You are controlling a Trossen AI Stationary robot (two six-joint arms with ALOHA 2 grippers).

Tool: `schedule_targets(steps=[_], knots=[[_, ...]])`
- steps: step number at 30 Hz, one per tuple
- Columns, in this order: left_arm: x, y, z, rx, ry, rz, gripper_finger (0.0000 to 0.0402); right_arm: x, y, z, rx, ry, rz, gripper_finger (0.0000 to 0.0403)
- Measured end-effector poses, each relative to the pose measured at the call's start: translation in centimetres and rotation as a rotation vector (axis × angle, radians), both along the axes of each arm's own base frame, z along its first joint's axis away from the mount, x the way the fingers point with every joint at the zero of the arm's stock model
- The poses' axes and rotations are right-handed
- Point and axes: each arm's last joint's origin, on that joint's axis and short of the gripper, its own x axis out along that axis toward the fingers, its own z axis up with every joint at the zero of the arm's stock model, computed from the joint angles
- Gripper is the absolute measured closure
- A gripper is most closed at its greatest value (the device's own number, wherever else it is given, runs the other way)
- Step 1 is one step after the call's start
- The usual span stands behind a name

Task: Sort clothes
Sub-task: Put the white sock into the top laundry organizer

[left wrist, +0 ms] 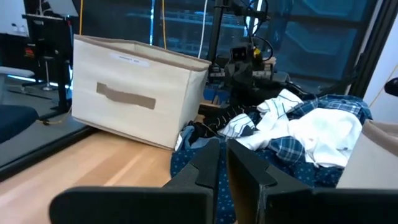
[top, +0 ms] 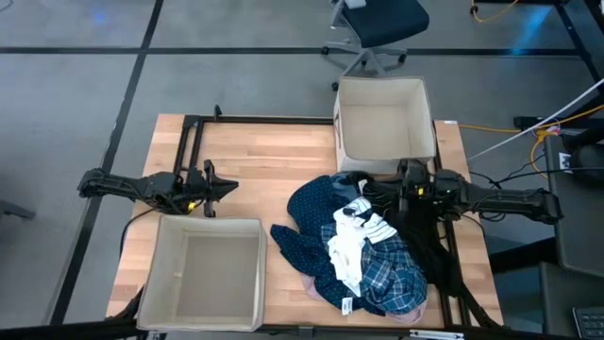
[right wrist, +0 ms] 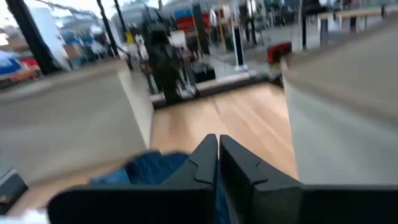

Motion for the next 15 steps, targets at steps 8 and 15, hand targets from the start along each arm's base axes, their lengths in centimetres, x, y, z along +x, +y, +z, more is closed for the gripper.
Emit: schedule_targets(steps=[8, 15], knots=[[0.0, 0.0, 0.0, 0.000, -0.003, 0.000, 0.0382, -0.2, 0.2, 6.3, -0.065, -0.083, 0.061, 0.0381], [0.0, 0.0, 0.0, -0.025, -0.009, -0.001, 0.0382, 1.8, 0.3, 10.5, -0.049, 0.065, 0.164, 0.0382]])
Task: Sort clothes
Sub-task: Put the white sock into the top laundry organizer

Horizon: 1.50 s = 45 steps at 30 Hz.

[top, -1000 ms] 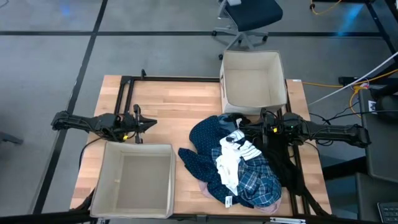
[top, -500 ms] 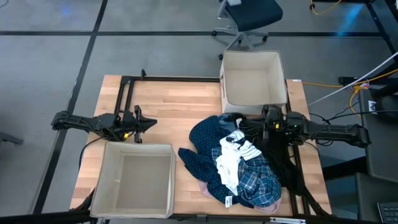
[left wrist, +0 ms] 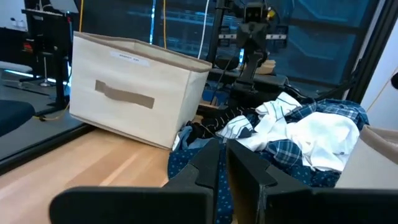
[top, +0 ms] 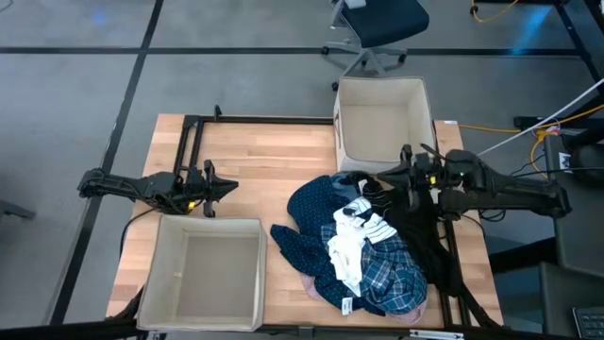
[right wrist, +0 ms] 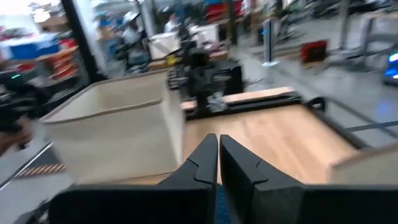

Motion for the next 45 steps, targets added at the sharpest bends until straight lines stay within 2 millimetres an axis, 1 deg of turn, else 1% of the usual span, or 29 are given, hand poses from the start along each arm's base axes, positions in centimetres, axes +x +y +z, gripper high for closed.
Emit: schedule_targets(steps=[3, 7, 11, 14, 16, 19, 22, 25, 28, 31, 34, 36, 39, 45], knots=[[0.0, 0.0, 0.0, 0.000, 0.000, 0.000, 0.0382, 1.7, 0.3, 1.3, 0.010, 0.056, 0.099, 0.0382], [0.0, 0.0, 0.0, 0.011, 0.003, 0.004, 0.0382, 4.4, 1.5, 2.2, -0.035, 0.201, 0.218, 0.0382], [0.0, 0.0, 0.0, 0.012, 0.003, 0.005, 0.0382, 7.4, 3.6, 3.3, -0.070, 0.326, 0.314, 0.0382], [0.0, 0.0, 0.0, 0.013, 0.003, 0.006, 0.0382, 9.5, 5.2, 3.5, -0.081, 0.433, 0.366, 0.0382], [0.0, 0.0, 0.0, 0.027, 0.005, 0.010, 0.0382, 10.7, 6.1, 3.3, -0.077, 0.511, 0.388, 0.0381], [0.0, 0.0, 0.0, 0.033, 0.007, 0.010, 0.0382, 12.7, 6.9, 3.3, -0.049, 0.581, 0.355, 0.0380], [0.0, 0.0, 0.0, 0.033, 0.007, 0.010, 0.0382, 14.2, 7.5, 3.4, -0.016, 0.653, 0.343, 0.0362], [0.0, 0.0, 0.0, 0.033, 0.007, 0.011, 0.0382, 15.2, 8.2, 3.0, -0.013, 0.738, 0.359, 0.0324], [0.0, 0.0, 0.0, 0.032, 0.007, 0.011, 0.0382, 15.7, 8.9, 2.3, 0.012, 0.838, 0.354, 0.0278], [0.0, 0.0, 0.0, 0.026, 0.006, 0.010, 0.0382, 16.2, 9.0, 0.9, 0.043, 0.945, 0.326, 0.0236], [0.0, 0.0, 0.0, 0.028, 0.007, 0.010, 0.0382, 16.8, 9.0, -0.6, 0.061, 1.026, 0.297, 0.0204], [0.0, 0.0, 0.0, 0.029, 0.007, 0.011, 0.0382, 17.3, 9.1, -1.6, 0.052, 1.066, 0.283, 0.0190], [0.0, 0.0, 0.0, 0.018, 0.005, 0.010, 0.0382, 17.8, 9.2, -3.1, 0.032, 1.136, 0.276, 0.0181], [0.0, 0.0, 0.0, 0.003, 0.004, 0.009, 0.0382, 18.4, 9.4, -4.3, -0.002, 1.166, 0.311, 0.0192]])
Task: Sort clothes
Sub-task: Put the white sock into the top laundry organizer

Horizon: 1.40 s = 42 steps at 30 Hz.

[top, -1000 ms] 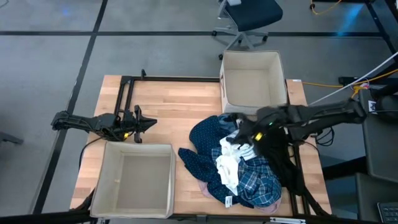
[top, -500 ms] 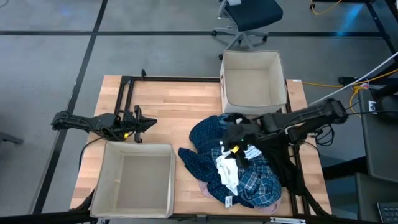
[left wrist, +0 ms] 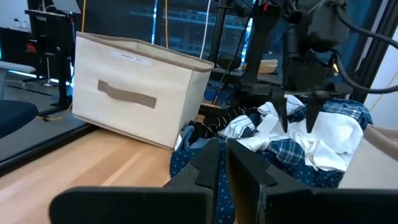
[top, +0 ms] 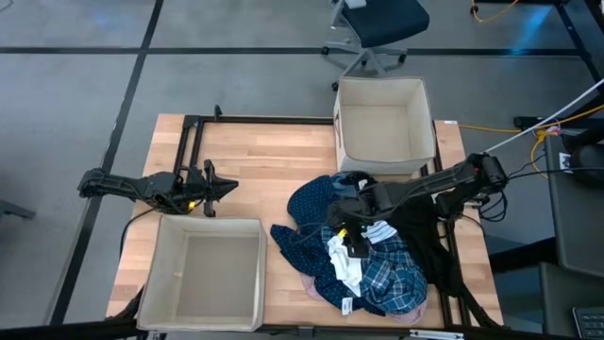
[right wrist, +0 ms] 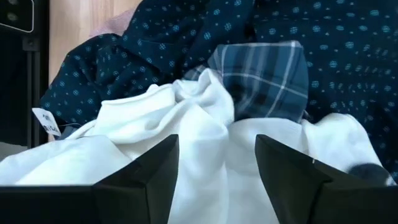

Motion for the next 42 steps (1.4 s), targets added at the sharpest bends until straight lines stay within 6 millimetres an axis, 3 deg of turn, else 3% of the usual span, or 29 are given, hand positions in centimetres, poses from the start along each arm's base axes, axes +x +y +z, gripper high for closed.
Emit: schedule_targets(steps=[6, 17, 23, 34, 42], knots=[[0.0, 0.0, 0.0, -0.003, -0.001, 0.000, 0.0382, 0.1, 0.0, -0.1, 0.001, 0.003, 0.000, 0.0235], [0.0, 0.0, 0.0, -0.003, -0.001, 0.000, 0.0382, 0.6, 0.2, -0.9, 0.020, 0.013, 0.007, 0.0385], [0.0, 0.0, 0.0, -0.002, -0.001, 0.000, 0.0382, 0.5, 0.2, -0.7, 0.019, 0.022, 0.011, 0.0393], [0.0, 0.0, 0.0, 0.001, -0.001, 0.000, 0.0382, 0.6, -0.5, 7.4, -0.222, -0.066, 0.035, 0.0401], [0.0, 0.0, 0.0, -0.002, -0.002, -0.001, 0.0382, -1.6, -2.9, 13.0, -0.414, -0.196, -0.045, 0.0402]])
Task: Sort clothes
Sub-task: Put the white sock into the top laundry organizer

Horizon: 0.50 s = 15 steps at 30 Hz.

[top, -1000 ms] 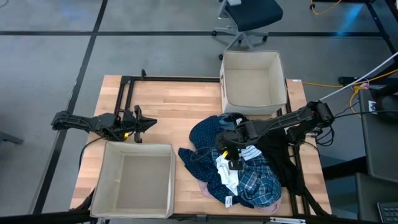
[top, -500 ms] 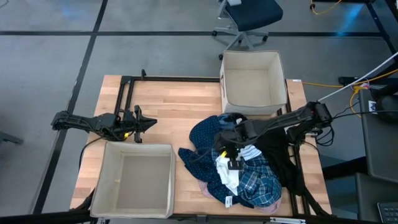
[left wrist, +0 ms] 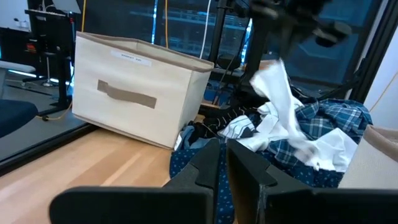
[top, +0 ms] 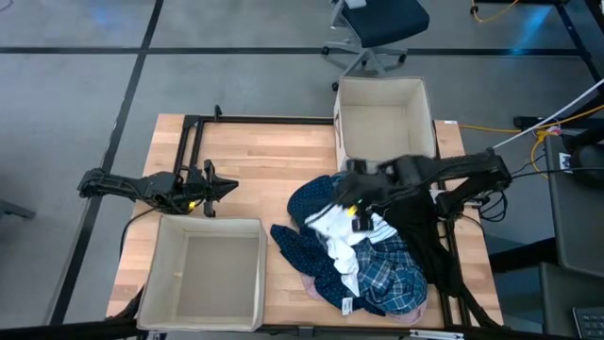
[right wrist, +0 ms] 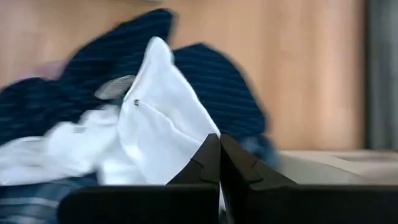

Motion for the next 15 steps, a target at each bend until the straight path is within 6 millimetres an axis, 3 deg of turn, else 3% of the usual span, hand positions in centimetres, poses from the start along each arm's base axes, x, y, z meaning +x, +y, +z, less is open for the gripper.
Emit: schedule_targets(steps=[9, 15], knots=[[0.0, 0.0, 0.0, -0.001, -0.002, 0.000, 0.0382, -5.2, -6.3, 5.2, -0.256, -0.202, -0.248, 0.0402], [0.0, 0.0, 0.0, -0.001, -0.002, 0.006, 0.0382, -8.4, -10.6, 7.1, -0.383, -0.245, -0.450, 0.0402]])
